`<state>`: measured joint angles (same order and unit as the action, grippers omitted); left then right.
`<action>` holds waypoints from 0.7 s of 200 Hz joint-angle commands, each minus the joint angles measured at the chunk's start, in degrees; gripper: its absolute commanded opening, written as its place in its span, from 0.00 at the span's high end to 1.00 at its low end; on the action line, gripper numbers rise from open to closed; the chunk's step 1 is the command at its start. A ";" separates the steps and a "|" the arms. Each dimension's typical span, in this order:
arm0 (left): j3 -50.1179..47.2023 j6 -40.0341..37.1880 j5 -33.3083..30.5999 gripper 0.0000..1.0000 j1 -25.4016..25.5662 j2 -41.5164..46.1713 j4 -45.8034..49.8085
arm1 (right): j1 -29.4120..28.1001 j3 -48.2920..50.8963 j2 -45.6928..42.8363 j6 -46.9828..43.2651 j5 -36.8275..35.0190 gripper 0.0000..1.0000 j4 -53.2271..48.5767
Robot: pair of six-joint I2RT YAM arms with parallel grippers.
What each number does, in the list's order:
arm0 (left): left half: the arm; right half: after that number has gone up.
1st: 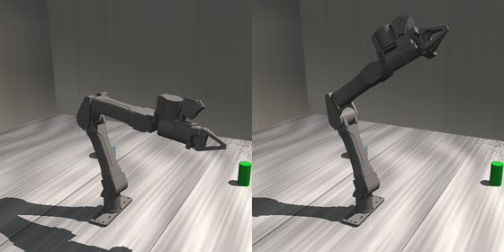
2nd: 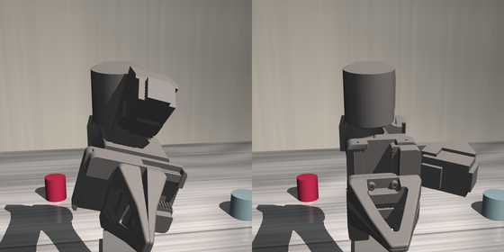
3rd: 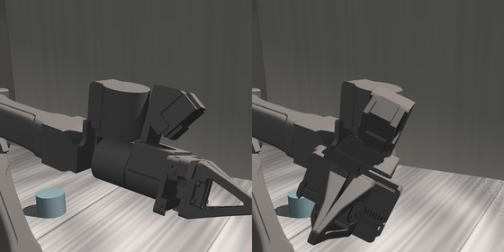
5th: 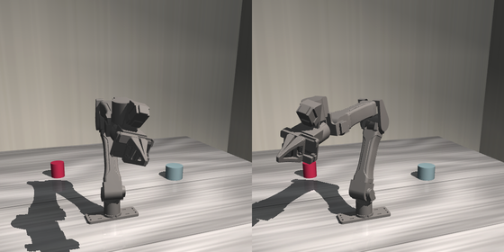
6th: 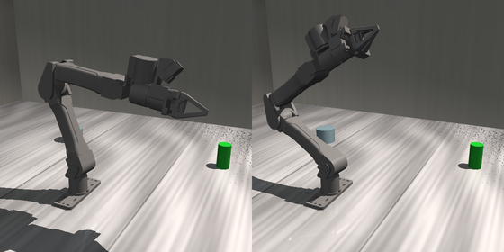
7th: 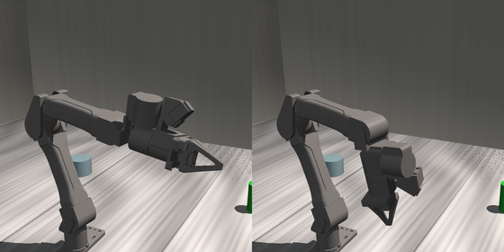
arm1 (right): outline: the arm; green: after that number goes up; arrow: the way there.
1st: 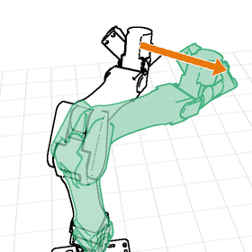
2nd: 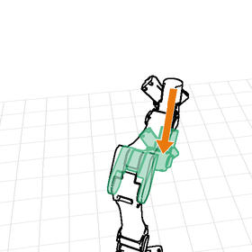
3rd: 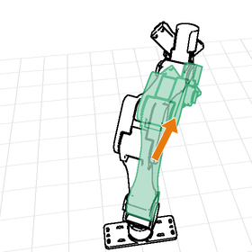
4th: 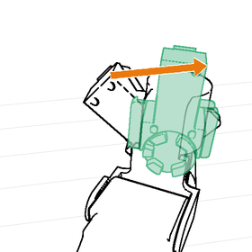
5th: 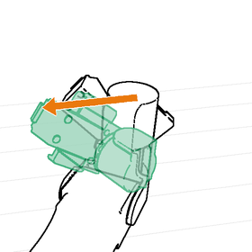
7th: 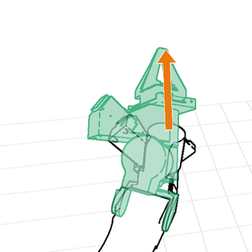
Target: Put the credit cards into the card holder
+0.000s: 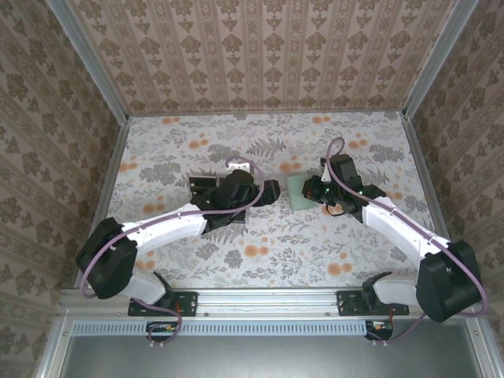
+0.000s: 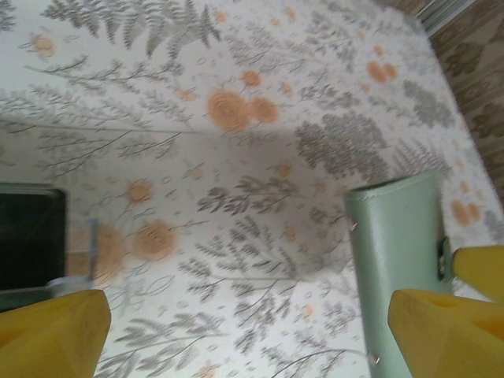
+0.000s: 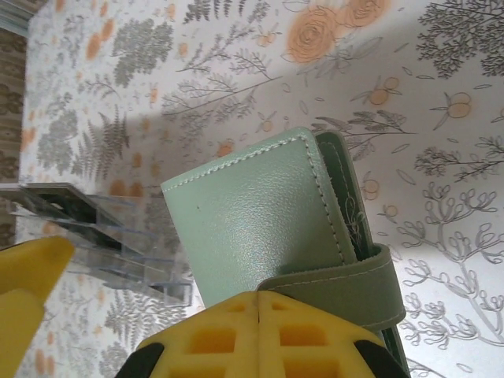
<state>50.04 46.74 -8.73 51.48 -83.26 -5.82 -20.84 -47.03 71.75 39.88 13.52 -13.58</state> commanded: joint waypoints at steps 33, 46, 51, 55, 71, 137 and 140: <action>-0.44 6.54 0.23 0.00 1.03 -3.19 -15.27 | -1.56 -2.14 -3.84 3.31 1.95 1.00 0.18; -0.62 7.45 0.03 0.00 1.18 -3.85 -17.05 | -1.92 -2.45 -4.13 3.60 1.96 1.00 0.35; -0.65 7.72 -0.02 0.00 1.19 -4.08 -17.70 | -1.99 -2.53 -4.23 3.76 1.95 1.00 0.36; -0.76 7.96 -0.04 0.00 1.24 -4.23 -18.15 | -2.10 -2.59 -4.24 3.87 1.97 1.00 0.46; -0.74 8.83 -0.06 0.00 1.50 -5.05 -19.41 | -2.41 -2.84 -4.42 4.15 2.06 1.00 0.66; -2.62 13.10 -1.33 0.00 2.94 -8.26 -27.07 | -3.38 -3.78 -4.71 4.75 2.18 1.00 1.29; -2.65 13.21 -1.44 0.00 3.02 -8.43 -27.39 | -3.39 -3.67 -4.75 4.83 2.21 1.00 1.36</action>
<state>48.21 57.21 -8.97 53.71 -90.35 -27.97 -23.64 -48.82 68.55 43.75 14.33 -13.39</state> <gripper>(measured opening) 0.997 0.043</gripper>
